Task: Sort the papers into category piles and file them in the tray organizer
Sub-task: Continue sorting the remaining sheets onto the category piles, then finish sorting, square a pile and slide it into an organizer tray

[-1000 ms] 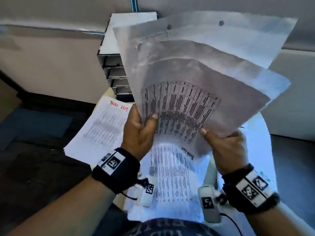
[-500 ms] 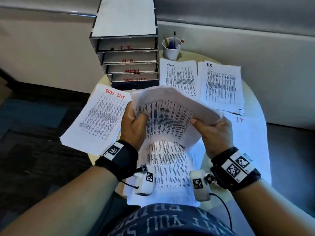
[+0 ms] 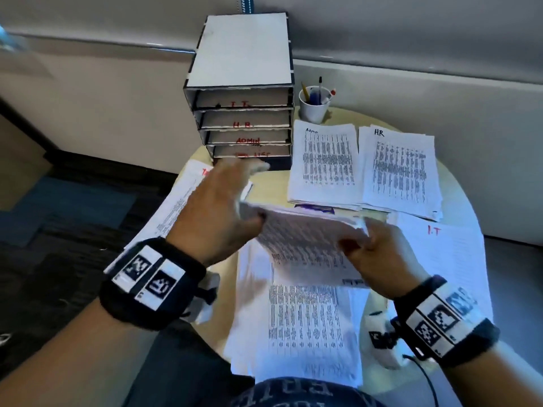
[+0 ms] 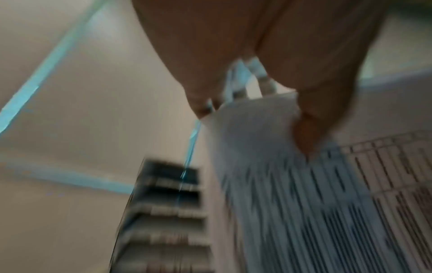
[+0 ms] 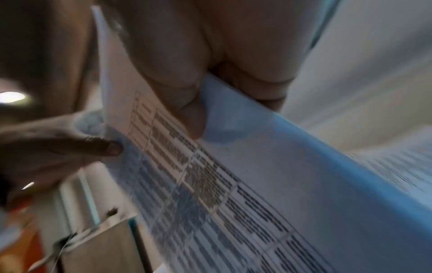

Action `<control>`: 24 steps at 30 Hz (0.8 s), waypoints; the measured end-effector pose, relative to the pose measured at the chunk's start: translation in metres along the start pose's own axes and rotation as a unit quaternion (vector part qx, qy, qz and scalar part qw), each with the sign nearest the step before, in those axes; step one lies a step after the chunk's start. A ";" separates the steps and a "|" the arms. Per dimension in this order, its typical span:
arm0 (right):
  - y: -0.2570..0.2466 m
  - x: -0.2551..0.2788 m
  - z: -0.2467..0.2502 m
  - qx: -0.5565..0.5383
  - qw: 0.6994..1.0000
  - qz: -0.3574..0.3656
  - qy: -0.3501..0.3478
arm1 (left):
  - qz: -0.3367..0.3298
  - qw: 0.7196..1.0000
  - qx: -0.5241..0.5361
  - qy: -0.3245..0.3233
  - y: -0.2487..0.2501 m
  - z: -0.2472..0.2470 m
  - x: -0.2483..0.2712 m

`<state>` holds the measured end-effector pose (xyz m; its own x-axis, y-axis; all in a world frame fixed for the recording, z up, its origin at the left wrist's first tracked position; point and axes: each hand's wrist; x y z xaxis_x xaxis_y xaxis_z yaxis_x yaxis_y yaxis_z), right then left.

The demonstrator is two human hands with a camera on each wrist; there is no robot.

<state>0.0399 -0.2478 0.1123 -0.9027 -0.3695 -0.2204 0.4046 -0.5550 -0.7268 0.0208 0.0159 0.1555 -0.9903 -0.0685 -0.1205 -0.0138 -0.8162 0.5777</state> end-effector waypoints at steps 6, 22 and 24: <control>-0.025 -0.021 -0.017 0.067 0.982 0.177 -0.023 | -0.093 0.978 -0.110 -0.151 -0.026 0.029 0.021; 0.075 0.038 -0.064 -0.008 0.981 -0.184 -0.068 | 0.645 0.614 0.452 0.050 -0.347 -0.095 0.101; 0.080 0.044 -0.067 -0.018 0.976 -0.204 -0.076 | 0.653 0.613 0.441 0.058 -0.334 -0.096 0.084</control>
<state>0.0229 -0.2584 0.0011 -0.9541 -0.2321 0.1893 0.0088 -0.6533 -0.7571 -0.0449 0.2273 -0.1252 -0.2200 -0.4153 0.8827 0.6601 0.6028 0.4482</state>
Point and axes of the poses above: each hand's wrist, its own x-axis away from the middle knuckle, its own z-axis out of the back of the hand, y = z × x, and after that the axes turned 11 degrees about z, right-handed
